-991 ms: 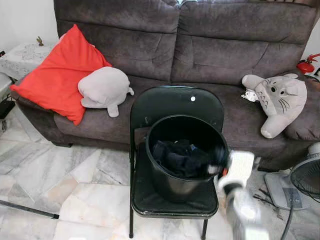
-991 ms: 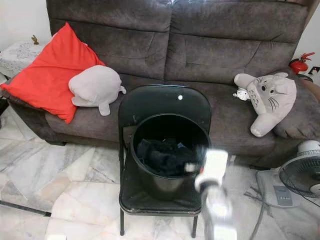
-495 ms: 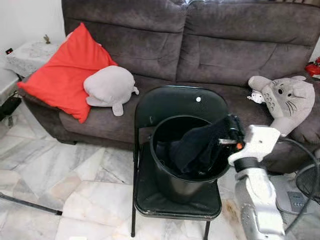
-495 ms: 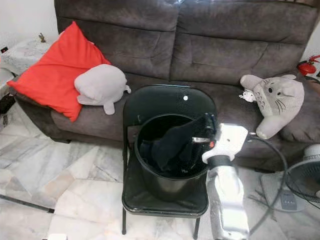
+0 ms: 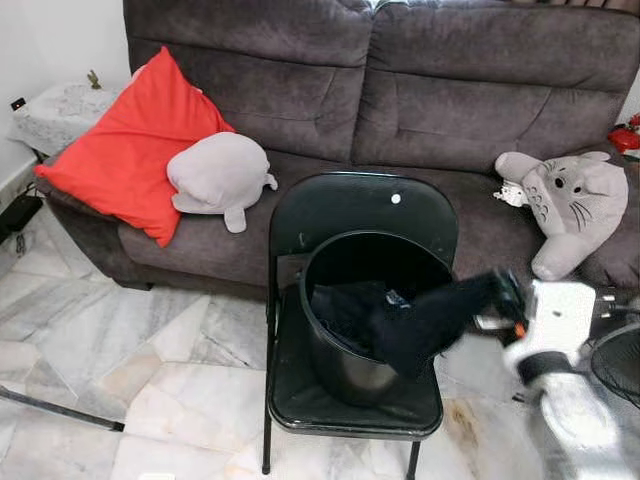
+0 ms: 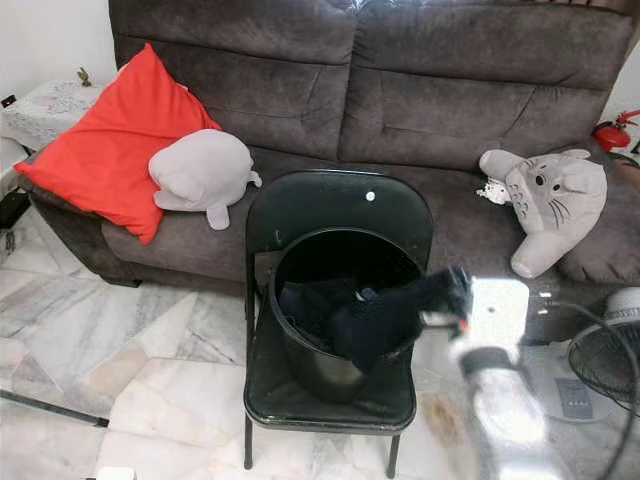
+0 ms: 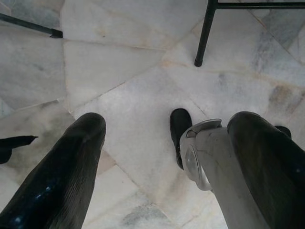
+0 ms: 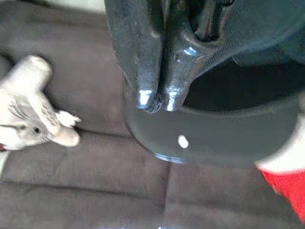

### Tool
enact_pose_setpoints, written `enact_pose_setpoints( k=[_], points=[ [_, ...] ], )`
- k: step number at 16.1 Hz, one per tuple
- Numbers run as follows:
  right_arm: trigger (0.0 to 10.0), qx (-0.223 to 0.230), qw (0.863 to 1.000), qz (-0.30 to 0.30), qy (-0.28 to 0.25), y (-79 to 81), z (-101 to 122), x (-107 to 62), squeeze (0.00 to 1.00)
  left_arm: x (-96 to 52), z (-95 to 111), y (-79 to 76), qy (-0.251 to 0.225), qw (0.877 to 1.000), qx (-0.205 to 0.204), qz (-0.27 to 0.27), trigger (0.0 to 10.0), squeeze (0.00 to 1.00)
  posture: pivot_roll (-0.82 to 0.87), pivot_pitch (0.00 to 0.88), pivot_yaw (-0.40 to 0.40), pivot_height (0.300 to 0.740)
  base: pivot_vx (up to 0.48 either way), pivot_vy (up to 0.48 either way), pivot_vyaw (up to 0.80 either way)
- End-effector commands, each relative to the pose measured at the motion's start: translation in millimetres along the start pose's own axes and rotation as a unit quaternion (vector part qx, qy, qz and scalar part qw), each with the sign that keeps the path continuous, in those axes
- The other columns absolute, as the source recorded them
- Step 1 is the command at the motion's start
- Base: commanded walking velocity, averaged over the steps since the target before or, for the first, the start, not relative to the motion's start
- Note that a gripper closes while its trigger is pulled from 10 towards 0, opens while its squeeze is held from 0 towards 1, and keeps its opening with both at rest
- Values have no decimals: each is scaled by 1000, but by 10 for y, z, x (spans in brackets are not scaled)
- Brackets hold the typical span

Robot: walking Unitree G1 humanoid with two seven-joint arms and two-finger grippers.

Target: Hang hanger

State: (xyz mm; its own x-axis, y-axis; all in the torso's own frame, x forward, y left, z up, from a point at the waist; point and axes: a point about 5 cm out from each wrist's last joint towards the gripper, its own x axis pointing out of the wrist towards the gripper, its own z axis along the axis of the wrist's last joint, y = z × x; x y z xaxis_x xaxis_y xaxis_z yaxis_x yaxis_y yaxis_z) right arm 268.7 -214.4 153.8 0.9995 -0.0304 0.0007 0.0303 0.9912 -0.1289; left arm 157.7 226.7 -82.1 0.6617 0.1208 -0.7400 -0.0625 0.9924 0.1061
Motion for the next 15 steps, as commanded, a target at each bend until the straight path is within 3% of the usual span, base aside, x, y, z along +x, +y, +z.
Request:
enact_pose_setpoints(
  k=[1, 4, 6, 7, 10, 13, 15],
  points=[
    [0, -20, 1000, 18, 1, -9, 41, 5, 0, -19, -79, -1, 20, 1000, 4, -1, 10000, 0, -79, 123, -24, 740, 0, 0, 0],
    [0, -34, 997, 72, -2, 111, 50, 108, 0, -14, -71, -10, 20, 1000, 4, -1, 10000, 0, -64, 123, -24, 740, 0, 0, 0],
    [0, -45, 975, 219, -13, 522, 82, 178, 0, -17, -73, 9, 20, 1000, 2, 3, 10000, 0, -54, 125, -26, 740, 0, 0, 0],
    [0, -41, 971, 236, -13, 569, 75, 180, 0, -18, -75, 14, 20, 1000, 2, 3, 10000, 0, -53, 125, -26, 740, 0, 0, 0],
    [0, -63, 929, 364, 23, 787, -118, 67, 0, -27, -94, 29, 22, 1000, 1, 6, 10000, 0, -43, 130, -29, 740, 0, 0, 0],
    [0, -84, 901, 424, 32, 823, -152, -48, 0, -32, -107, 31, 23, 1000, 1, 7, 10000, 0, -50, 134, -30, 740, 0, 0, 0],
    [0, -77, 888, 453, 10, 817, -66, -113, 0, -32, -112, 13, 24, 1000, 1, 6, 10000, 0, -50, 135, -30, 740, 0, 0, 0]
  ],
)
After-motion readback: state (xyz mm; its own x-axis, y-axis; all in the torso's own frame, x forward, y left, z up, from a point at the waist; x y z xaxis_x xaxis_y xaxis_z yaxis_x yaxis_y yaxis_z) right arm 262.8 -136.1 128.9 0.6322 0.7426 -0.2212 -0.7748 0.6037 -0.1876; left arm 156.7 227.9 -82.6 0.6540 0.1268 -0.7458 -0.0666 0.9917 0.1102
